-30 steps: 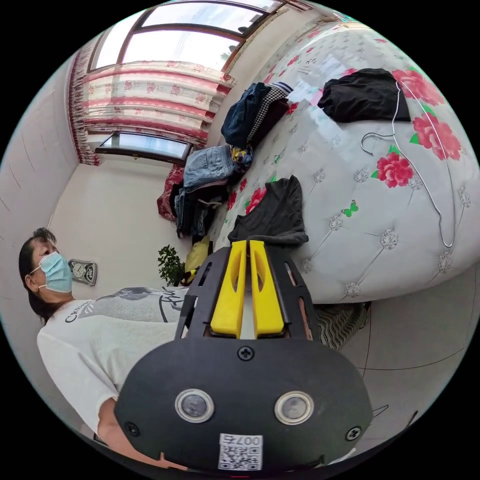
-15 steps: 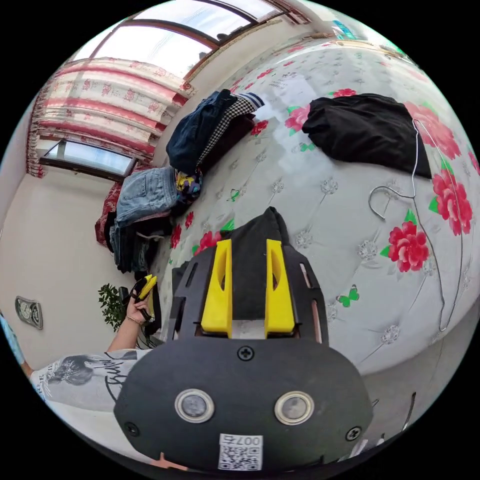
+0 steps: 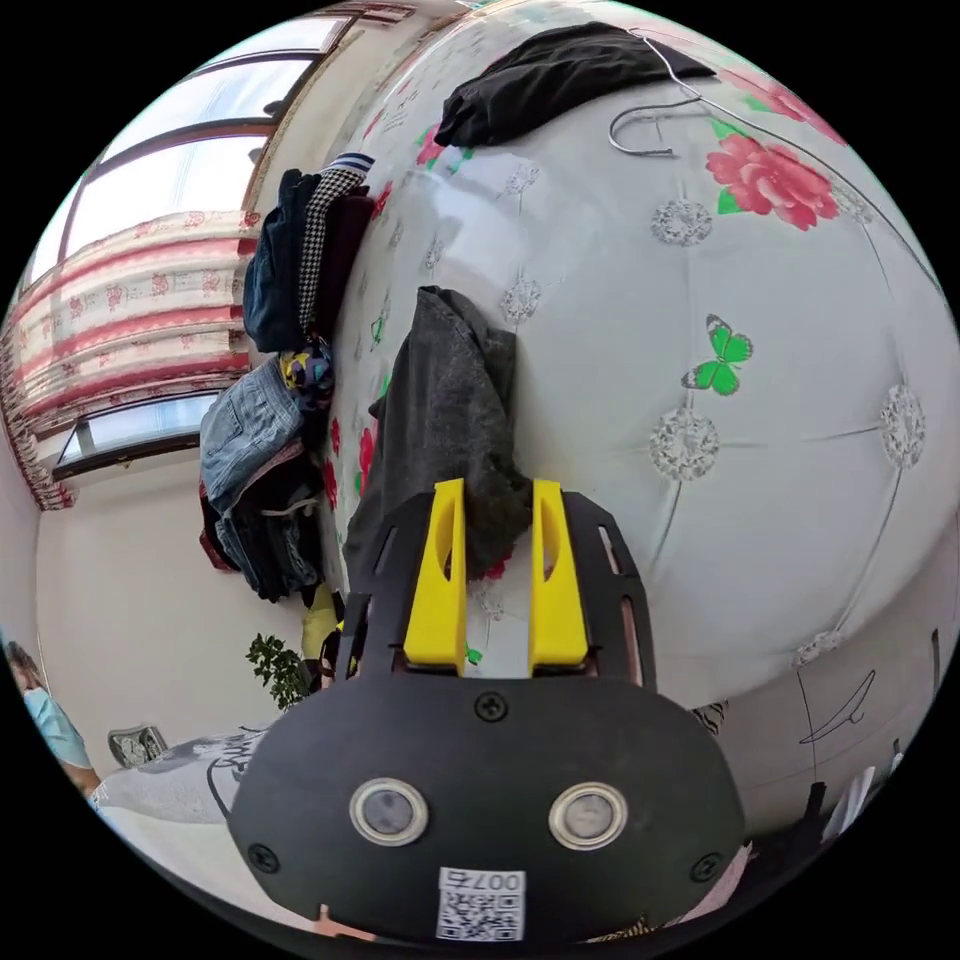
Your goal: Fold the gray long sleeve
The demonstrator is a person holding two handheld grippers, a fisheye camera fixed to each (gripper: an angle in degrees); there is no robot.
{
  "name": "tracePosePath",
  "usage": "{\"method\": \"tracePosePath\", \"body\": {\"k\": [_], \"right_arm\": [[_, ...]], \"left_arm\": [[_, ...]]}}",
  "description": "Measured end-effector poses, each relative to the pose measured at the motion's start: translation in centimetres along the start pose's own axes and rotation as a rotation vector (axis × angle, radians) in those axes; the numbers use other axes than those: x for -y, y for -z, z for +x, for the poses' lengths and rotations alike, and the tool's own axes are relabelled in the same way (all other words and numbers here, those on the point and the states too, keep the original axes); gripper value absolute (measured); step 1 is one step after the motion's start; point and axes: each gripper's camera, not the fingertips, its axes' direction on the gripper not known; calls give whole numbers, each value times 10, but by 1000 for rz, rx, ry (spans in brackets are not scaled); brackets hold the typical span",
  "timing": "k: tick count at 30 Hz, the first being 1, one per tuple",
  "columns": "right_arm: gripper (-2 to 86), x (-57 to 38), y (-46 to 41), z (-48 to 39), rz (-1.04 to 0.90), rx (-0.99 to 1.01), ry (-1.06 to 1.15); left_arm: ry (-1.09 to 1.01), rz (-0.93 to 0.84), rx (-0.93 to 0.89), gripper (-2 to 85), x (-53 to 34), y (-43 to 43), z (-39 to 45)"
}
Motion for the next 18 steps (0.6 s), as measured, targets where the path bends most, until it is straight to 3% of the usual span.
{"method": "tracePosePath", "body": {"k": [4,7,12,15,18], "right_arm": [[76,15,-12,-67,19,-57,183],[74,7,-32,-162,-21,-78,493],[78,-88,-124,-313,-278,-73,1126],[83,-139,-192,-333,-454,-22,1272],[88,-150,-242,-330,-625,-28,1211]], "left_arm": [[20,37,-21,88,-2,11,-9],[44,57,-37,88,-10,22,-21],[103,109,-90,89,-31,41,-47],[123,120,-113,98,-40,47,-59],[119,120,-164,111,-46,52,-66]]}}
